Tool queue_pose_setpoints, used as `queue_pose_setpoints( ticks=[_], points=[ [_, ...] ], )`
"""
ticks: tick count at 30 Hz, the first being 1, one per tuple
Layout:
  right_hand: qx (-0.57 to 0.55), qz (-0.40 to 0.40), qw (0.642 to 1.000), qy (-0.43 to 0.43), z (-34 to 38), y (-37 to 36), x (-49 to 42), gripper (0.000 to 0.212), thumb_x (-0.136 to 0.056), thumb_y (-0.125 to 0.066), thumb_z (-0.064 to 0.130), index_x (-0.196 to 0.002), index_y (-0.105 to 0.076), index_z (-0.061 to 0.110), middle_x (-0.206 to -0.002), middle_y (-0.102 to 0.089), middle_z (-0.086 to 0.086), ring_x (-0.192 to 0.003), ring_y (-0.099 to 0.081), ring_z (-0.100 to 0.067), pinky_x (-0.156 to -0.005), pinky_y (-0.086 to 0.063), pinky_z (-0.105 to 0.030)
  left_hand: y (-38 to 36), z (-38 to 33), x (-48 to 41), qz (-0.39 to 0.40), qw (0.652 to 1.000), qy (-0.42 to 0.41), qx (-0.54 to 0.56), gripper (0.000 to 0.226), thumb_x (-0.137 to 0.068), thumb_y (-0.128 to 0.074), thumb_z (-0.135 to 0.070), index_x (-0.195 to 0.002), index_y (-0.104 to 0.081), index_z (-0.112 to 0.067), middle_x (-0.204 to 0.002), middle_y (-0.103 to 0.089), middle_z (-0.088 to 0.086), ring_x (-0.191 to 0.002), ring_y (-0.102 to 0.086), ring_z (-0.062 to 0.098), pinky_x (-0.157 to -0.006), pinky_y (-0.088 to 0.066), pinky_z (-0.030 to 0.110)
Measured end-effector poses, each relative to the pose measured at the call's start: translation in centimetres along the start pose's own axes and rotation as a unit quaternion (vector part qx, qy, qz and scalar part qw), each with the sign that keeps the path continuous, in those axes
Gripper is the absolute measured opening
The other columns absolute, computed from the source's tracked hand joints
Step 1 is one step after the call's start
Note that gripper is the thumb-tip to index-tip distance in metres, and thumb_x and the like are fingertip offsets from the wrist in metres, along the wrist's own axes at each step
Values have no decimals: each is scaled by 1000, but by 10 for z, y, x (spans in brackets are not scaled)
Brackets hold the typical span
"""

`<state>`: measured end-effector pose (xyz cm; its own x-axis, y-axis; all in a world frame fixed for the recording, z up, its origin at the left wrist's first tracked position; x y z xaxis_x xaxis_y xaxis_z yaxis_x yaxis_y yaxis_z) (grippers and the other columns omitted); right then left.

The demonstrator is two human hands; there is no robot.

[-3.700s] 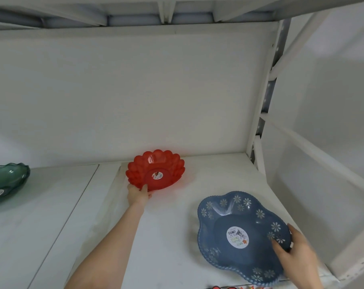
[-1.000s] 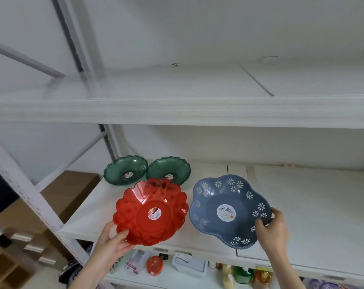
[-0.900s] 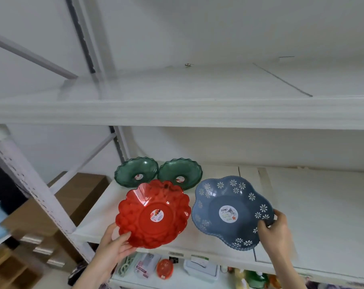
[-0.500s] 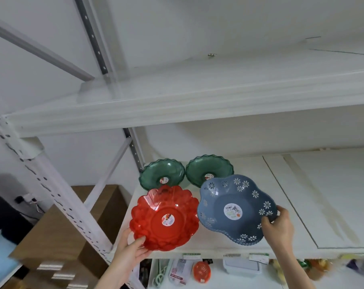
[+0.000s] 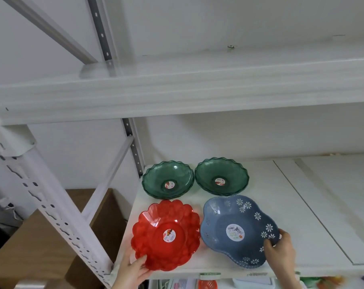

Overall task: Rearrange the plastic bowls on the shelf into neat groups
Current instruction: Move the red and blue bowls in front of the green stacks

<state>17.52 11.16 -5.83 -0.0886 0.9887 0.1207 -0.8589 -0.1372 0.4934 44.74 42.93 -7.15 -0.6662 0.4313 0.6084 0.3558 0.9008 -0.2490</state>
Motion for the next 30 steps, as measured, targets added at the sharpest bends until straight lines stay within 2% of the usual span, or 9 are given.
queue_pose_setpoints(
  ticks=[3, 5, 10, 14, 16, 19, 21, 24, 30],
  points=[
    [8, -2, 1000, -4, -3, -6, 0, 44, -81, -58, 4, -124, -46, -1, -92, -63, -22, -91, -59, -44, -74, -40, -38, 1, -4, -1, -1, 1000, -3, 4, 68, -90, -59, -3, -145, -31, -31, -150, -38, 19, -122, -50, 49, -78, -54, 49],
    [16, -3, 1000, -6, -4, -9, -1, 44, -82, -57, 4, -123, -46, -2, -94, -64, -24, -90, -59, -44, -73, -40, -38, 2, -7, -2, -2, 1000, -5, -8, 66, -91, -59, -6, -145, -30, -30, -150, -39, 19, -122, -52, 47, -72, -55, 44],
    [48, 8, 999, -13, -7, -10, -5, 43, -82, -59, 4, -122, -46, -4, -101, -64, -28, -94, -59, -47, -74, -42, -40, 3, -9, -3, 20, 999, -17, -46, 61, -92, -59, -12, -143, -32, -31, -147, -41, 21, -116, -56, 46, -82, -53, 47],
    [59, 12, 998, -13, -9, -10, -7, 43, -83, -59, 6, -122, -45, -5, -102, -64, -29, -94, -59, -47, -74, -43, -41, 2, -9, 2, 3, 995, -21, -94, 62, -91, -60, -22, -144, -30, -32, -141, -48, 20, -107, -62, 42, -95, -46, 51],
    [60, 15, 998, -14, -10, -9, -8, 43, -84, -59, 6, -123, -45, -4, -104, -64, -29, -95, -59, -47, -72, -42, -39, 1, -10, 4, -20, 993, -21, -111, 61, -91, -61, -25, -144, -31, -31, -136, -51, 17, -104, -63, 40, -94, -47, 50],
    [62, 17, 998, -13, -10, -8, -10, 44, -85, -58, 7, -125, -45, -3, -106, -64, -29, -97, -59, -47, -73, -42, -40, -3, -12, 8, -39, 990, -30, -134, 61, -90, -62, -27, -144, -32, -28, -138, -51, 15, -102, -62, 37, -82, -50, 44],
    [59, 16, 998, -8, -9, -7, -10, 42, -86, -58, 9, -124, -46, -3, -105, -65, -28, -97, -59, -46, -74, -42, -40, -4, -12, 8, -52, 986, -42, -155, 58, -91, -61, -25, -143, -35, -23, -142, -47, 14, -109, -60, 38, -81, -50, 43],
    [57, 17, 998, -3, -9, -5, -10, 44, -87, -59, 11, -126, -45, -3, -103, -67, -28, -97, -60, -46, -79, -46, -44, -6, -12, 6, -60, 979, -58, -185, 56, -92, -59, -23, -143, -36, -18, -144, -46, 15, -123, -52, 42, -92, -47, 50],
    [62, 27, 998, -5, 0, 6, -6, 55, -86, -62, 18, -133, -40, -3, -108, -67, -25, -105, -59, -45, -88, -44, -47, -2, -18, 13, -110, 957, -72, -258, 59, -92, -58, -29, -143, -37, -8, -138, -51, 20, -124, -51, 39, -102, -43, 51]
  ],
)
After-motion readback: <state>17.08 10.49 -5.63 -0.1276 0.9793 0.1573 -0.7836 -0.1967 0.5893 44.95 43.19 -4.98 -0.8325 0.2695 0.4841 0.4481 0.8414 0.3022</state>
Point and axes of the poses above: each hand's wrist, its own x-axis away from the middle knuckle, its own y-axis out of the back of the hand, z = x × y, the point moved 3 cm from there along -x, towards the middle knuckle
